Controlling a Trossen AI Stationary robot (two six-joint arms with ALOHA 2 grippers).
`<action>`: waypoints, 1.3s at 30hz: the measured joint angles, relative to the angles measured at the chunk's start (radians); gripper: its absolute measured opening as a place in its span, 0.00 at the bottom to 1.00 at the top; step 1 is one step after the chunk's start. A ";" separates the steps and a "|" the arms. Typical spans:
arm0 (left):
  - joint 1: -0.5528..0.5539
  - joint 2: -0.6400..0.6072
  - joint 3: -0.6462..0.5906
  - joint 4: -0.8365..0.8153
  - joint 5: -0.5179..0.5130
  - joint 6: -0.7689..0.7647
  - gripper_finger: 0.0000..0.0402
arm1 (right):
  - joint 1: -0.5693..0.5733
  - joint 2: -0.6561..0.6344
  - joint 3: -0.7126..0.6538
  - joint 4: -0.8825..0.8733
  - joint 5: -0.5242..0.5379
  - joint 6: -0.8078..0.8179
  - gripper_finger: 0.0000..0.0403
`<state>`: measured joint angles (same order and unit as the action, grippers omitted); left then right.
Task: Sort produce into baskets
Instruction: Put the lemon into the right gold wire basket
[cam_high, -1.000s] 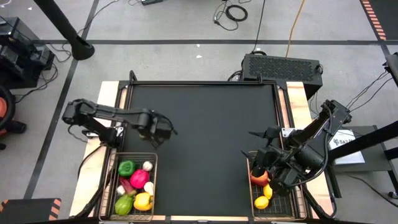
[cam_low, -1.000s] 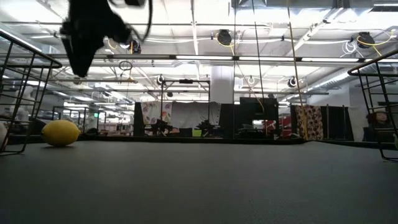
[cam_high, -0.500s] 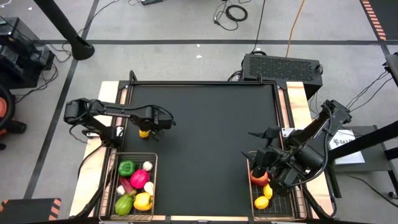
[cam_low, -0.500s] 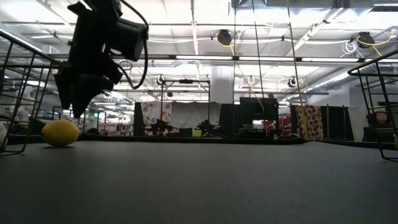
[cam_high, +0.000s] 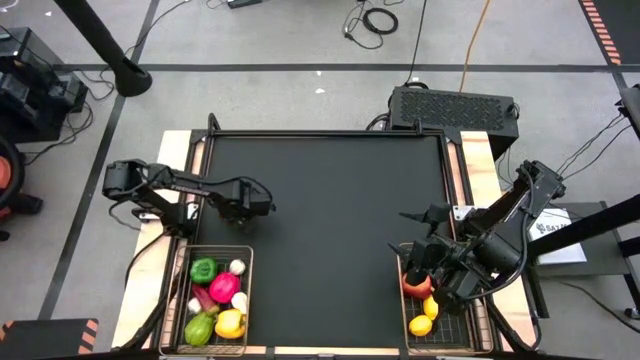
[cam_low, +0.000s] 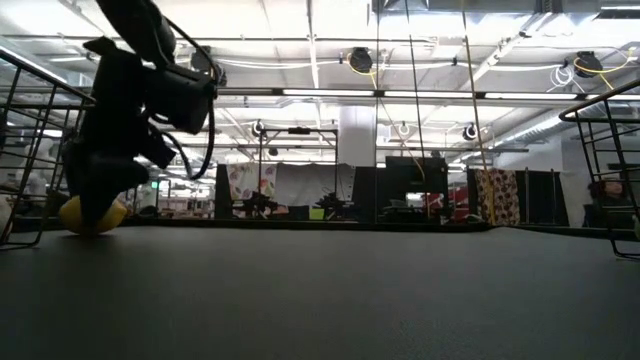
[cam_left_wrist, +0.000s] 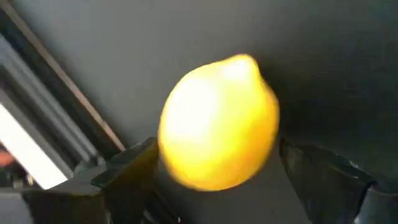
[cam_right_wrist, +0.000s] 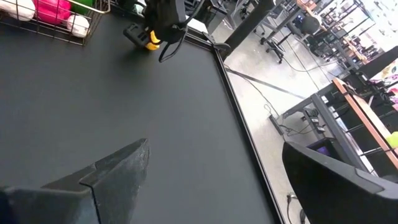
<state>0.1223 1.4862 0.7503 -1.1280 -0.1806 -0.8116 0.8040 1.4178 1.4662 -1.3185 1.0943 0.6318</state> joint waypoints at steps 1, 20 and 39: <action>0.000 0.000 -0.007 0.011 0.001 0.014 0.85 | 0.000 0.000 0.000 0.000 0.000 -0.001 0.88; -0.084 0.000 0.001 0.129 0.005 0.138 0.64 | 0.000 0.000 0.000 0.004 0.009 -0.007 0.88; -0.191 0.000 0.463 0.366 -0.028 0.605 0.64 | -0.058 0.025 -0.158 0.468 -0.163 -0.611 0.87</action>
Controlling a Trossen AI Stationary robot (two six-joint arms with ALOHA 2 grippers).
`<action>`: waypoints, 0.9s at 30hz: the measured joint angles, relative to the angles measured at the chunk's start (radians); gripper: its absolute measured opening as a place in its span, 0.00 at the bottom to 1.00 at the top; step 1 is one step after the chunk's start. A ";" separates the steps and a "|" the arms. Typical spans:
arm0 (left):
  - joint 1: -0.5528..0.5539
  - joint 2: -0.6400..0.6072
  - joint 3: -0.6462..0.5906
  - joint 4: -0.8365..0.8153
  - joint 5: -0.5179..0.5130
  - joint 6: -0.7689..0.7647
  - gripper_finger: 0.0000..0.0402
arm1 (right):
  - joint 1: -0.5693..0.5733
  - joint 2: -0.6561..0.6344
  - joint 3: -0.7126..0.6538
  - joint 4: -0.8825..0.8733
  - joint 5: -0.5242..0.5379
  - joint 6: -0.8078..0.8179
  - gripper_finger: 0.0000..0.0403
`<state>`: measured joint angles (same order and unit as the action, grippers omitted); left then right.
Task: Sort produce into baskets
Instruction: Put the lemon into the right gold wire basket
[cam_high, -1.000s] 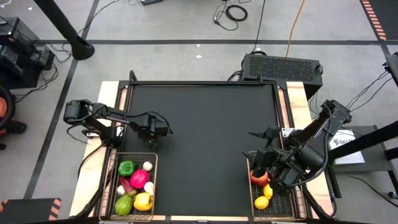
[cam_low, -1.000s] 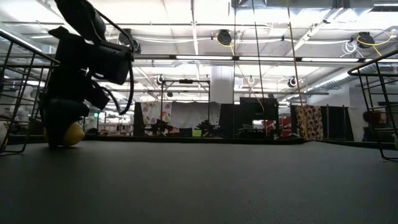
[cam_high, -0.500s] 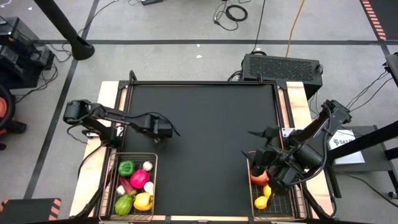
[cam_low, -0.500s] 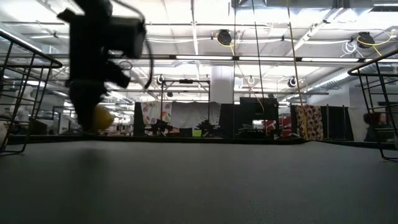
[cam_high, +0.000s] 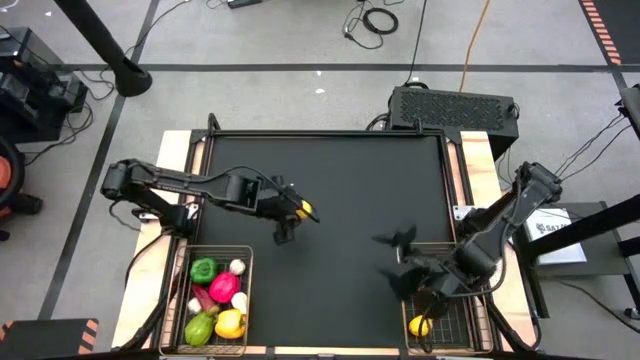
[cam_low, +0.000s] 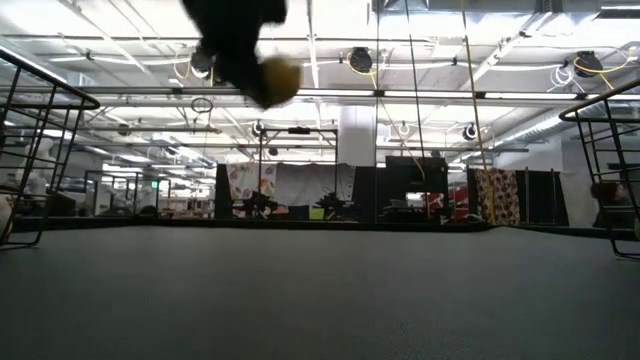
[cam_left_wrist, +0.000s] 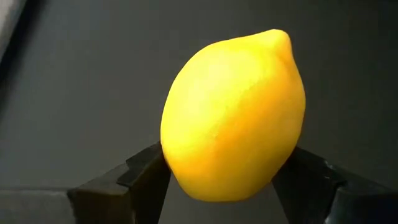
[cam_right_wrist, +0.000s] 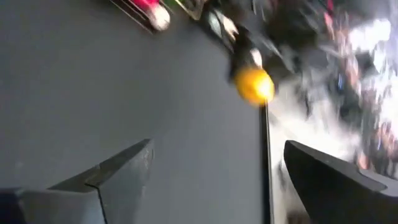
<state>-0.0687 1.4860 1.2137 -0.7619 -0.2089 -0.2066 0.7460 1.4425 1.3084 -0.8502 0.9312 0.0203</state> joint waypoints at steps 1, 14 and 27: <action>-0.005 0.000 0.017 0.028 0.005 0.024 0.64 | -0.007 0.000 -0.025 0.092 -0.017 -0.097 0.87; -0.063 0.000 0.062 0.319 0.022 0.291 0.64 | -0.289 0.000 -0.113 0.584 -0.267 -0.464 0.84; -0.063 0.000 -0.021 0.260 -0.028 0.159 0.64 | -0.418 0.006 -0.299 0.545 -0.575 -0.139 0.79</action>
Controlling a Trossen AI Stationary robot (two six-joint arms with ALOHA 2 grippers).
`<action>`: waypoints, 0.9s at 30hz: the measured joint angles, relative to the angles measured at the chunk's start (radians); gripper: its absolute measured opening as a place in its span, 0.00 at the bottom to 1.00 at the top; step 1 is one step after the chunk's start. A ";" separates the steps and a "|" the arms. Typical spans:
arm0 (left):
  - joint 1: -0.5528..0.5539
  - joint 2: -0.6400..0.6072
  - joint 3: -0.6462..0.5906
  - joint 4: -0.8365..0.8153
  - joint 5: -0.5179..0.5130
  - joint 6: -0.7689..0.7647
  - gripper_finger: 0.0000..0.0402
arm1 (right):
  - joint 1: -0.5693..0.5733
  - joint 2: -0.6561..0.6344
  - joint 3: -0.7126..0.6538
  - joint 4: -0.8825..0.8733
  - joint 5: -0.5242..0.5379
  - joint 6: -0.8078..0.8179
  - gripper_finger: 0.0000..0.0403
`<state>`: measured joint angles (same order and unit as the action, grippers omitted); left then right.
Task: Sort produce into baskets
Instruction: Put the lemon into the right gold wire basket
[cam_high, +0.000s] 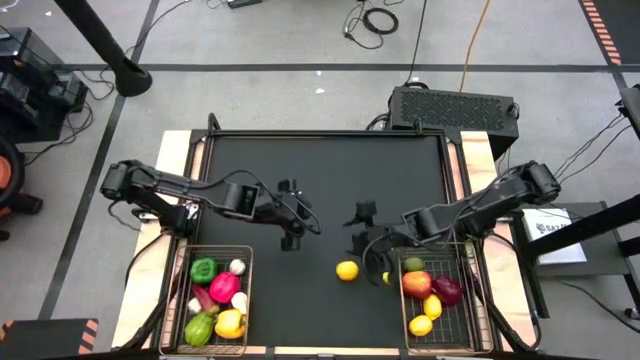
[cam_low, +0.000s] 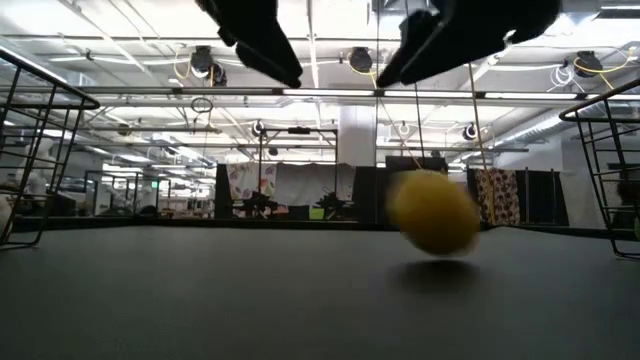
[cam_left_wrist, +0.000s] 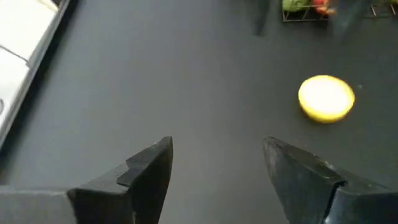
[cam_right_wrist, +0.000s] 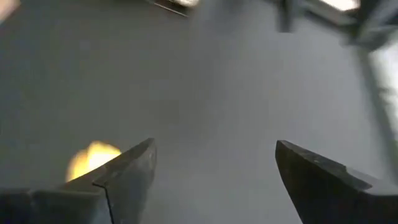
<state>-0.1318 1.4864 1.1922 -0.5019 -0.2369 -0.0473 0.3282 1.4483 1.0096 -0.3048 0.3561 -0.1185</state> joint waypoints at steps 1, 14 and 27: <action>0.000 0.000 -0.007 0.002 0.002 -0.024 0.64 | -0.007 0.000 -0.022 0.035 -0.055 0.035 0.79; -0.064 0.000 -0.097 0.072 0.031 -0.105 0.64 | 0.079 0.116 -0.039 0.063 -0.366 0.299 0.79; -0.080 0.000 -0.106 0.133 -0.002 -0.105 0.64 | 0.213 0.398 0.441 -0.627 -0.363 0.278 0.79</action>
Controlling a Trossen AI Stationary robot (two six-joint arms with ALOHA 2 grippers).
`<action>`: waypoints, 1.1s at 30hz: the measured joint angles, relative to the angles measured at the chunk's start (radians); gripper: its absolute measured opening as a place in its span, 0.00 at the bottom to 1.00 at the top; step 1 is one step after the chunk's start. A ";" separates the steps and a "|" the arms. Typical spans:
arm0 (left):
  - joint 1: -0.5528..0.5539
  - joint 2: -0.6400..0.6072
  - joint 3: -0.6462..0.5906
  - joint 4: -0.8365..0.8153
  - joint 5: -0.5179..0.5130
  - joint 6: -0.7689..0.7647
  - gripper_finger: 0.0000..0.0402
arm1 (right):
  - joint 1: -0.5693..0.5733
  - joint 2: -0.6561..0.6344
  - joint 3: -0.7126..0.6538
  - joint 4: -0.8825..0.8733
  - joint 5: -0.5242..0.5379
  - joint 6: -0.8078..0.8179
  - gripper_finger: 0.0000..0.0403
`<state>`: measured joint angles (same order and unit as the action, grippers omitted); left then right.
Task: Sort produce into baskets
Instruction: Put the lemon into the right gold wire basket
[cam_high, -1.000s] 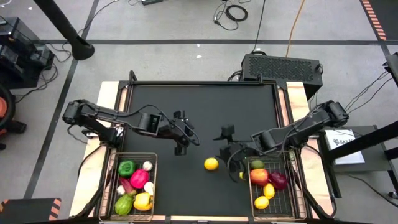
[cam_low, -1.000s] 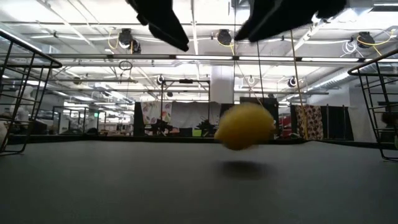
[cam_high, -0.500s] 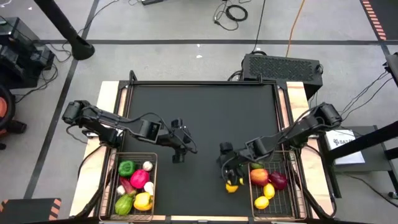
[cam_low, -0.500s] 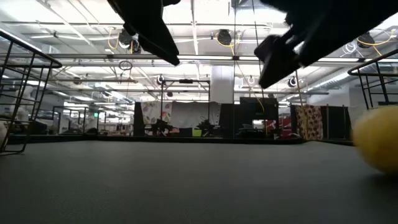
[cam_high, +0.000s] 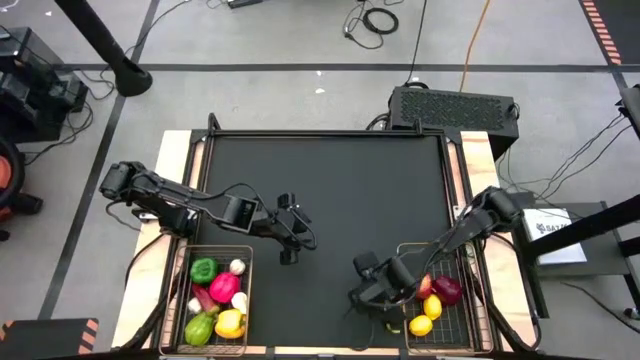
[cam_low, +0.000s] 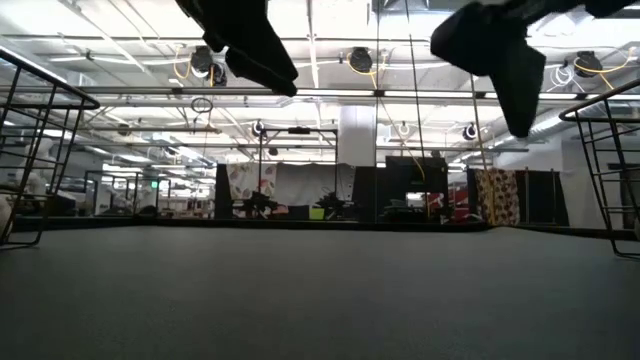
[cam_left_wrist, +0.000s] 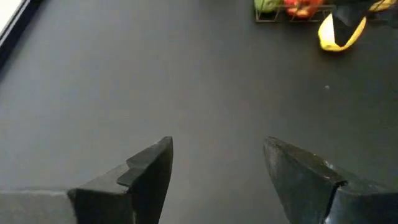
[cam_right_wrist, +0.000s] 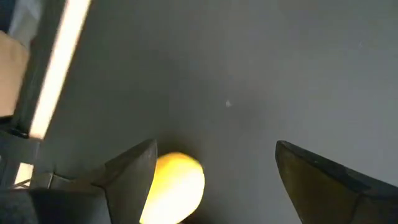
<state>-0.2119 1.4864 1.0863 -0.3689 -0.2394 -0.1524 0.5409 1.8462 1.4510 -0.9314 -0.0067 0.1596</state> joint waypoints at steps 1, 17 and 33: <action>0.000 0.000 0.000 -0.004 -0.009 -0.001 0.64 | 0.000 0.023 0.024 -0.032 -0.004 0.006 0.79; -0.026 0.000 0.000 -0.017 -0.020 -0.051 0.64 | -0.033 0.376 0.408 -0.445 -0.115 0.208 0.79; -0.033 0.000 0.000 -0.034 -0.011 0.014 0.64 | -0.037 0.510 0.426 -0.575 -0.264 0.213 0.79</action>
<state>-0.2447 1.4864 1.0863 -0.4030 -0.2508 -0.1386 0.5038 2.3566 1.8771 -1.5063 -0.2709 0.3721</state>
